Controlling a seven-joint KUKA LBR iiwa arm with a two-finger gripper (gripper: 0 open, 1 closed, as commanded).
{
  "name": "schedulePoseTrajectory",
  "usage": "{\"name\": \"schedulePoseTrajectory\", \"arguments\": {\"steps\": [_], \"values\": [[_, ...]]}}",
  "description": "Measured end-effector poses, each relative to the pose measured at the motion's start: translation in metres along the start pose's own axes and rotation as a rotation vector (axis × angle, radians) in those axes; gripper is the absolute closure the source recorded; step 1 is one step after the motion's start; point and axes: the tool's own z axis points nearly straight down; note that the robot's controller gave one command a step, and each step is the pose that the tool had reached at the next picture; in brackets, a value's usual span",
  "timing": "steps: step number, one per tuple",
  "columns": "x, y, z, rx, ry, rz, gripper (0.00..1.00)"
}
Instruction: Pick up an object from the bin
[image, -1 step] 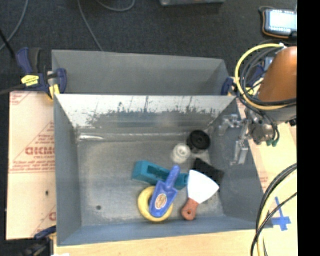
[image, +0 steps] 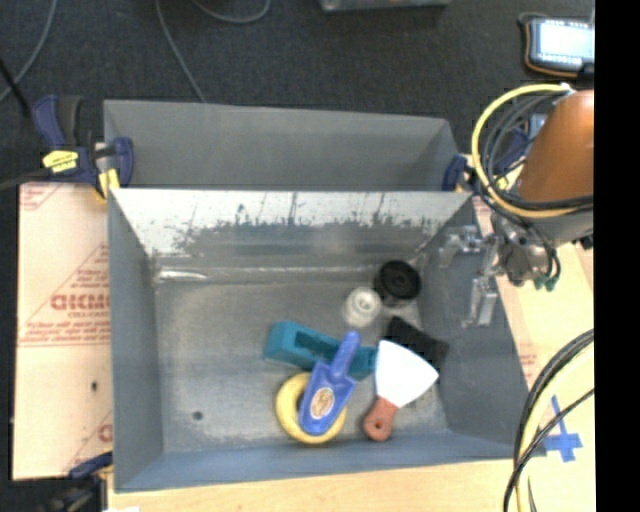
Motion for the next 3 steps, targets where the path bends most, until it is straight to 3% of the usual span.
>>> {"name": "schedulePoseTrajectory", "arguments": {"steps": [1, 2, 3], "values": [[0.004, 0.037, 0.030, 0.000, -0.003, 0.074, 0.00], [0.008, 0.060, 0.077, -0.002, -0.004, 0.240, 0.00], [0.008, 0.069, 0.102, 0.001, -0.001, 0.197, 0.00]]}}
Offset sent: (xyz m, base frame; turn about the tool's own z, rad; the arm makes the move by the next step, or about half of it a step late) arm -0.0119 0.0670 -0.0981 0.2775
